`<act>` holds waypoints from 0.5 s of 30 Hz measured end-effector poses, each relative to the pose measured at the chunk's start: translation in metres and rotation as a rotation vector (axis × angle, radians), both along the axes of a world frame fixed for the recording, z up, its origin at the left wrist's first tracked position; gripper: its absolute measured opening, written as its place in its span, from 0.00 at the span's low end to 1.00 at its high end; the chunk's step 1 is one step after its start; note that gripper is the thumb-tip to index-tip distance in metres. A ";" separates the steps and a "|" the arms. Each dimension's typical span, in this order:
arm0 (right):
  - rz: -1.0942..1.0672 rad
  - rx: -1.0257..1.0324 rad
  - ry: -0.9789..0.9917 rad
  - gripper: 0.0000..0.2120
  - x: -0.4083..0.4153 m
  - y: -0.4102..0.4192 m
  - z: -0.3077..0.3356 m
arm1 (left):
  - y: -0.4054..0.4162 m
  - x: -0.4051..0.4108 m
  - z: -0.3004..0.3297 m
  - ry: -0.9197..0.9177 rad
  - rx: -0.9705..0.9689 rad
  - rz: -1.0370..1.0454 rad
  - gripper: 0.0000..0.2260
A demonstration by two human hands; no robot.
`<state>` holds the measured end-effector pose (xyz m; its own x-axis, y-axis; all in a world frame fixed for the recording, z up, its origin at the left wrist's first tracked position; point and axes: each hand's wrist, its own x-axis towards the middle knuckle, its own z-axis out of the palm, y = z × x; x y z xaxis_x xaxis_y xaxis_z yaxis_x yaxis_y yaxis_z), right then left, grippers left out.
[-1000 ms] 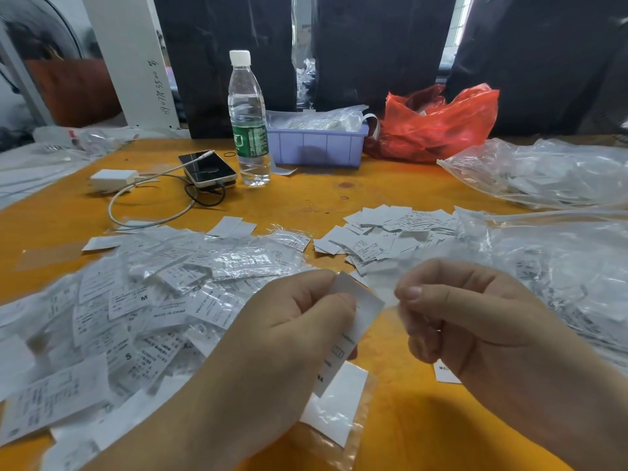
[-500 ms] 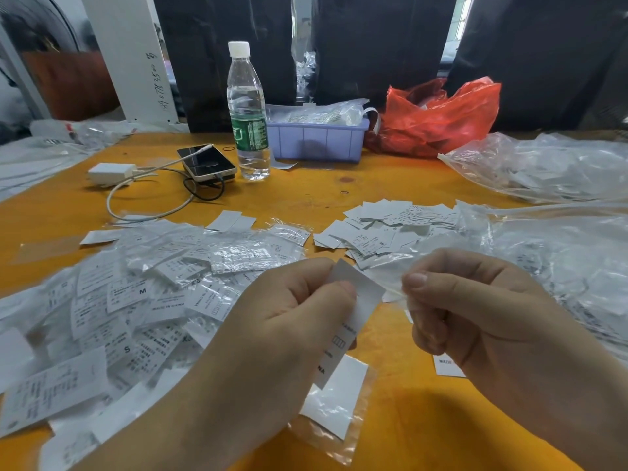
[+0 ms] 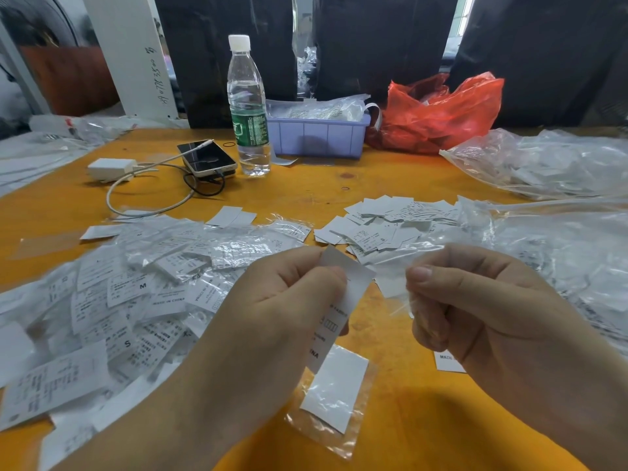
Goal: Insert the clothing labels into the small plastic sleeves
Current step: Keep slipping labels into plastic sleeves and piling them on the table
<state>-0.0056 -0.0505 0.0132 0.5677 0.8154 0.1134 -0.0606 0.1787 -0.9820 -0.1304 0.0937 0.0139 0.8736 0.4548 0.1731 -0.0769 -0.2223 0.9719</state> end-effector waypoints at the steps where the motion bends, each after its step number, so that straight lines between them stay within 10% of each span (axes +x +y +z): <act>1: 0.001 -0.001 0.002 0.11 0.000 0.000 0.000 | 0.000 0.000 0.000 0.002 0.004 -0.001 0.11; 15: 0.021 0.002 0.012 0.12 -0.002 0.000 -0.002 | -0.002 -0.002 -0.002 0.007 0.080 -0.047 0.12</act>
<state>-0.0081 -0.0505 0.0116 0.5520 0.8268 0.1083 -0.0759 0.1792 -0.9809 -0.1321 0.0913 0.0115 0.8949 0.3984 0.2009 -0.0819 -0.2959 0.9517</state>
